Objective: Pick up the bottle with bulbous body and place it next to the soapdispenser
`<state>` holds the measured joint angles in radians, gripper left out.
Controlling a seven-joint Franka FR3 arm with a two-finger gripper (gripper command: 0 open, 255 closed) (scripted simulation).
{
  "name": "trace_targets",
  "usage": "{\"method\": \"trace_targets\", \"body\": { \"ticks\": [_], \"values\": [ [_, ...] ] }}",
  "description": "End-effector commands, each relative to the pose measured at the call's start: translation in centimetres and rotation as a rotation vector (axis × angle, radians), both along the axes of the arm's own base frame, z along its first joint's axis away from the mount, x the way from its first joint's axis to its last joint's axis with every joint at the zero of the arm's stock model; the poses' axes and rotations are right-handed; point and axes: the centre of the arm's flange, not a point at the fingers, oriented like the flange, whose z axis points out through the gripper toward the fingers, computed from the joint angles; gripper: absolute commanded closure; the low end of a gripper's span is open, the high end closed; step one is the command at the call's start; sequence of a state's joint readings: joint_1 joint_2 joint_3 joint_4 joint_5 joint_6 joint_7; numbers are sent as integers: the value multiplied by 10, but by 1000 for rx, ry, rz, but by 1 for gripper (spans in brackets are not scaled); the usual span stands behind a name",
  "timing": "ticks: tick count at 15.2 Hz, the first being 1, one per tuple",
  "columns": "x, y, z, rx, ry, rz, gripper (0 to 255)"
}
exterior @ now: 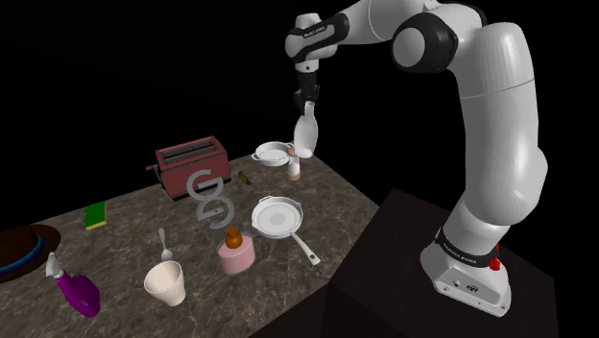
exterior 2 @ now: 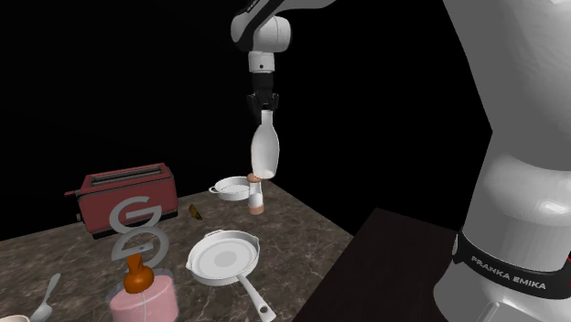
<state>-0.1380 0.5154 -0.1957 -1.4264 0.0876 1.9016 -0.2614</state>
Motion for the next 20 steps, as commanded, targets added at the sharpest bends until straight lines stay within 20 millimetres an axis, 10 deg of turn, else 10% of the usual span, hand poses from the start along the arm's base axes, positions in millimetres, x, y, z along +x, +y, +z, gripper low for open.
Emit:
{"method": "trace_targets", "body": {
  "ticks": [1,20],
  "values": [
    [1,1,11,0,0,0,255],
    [1,1,111,0,0,0,255]
  ]
}}
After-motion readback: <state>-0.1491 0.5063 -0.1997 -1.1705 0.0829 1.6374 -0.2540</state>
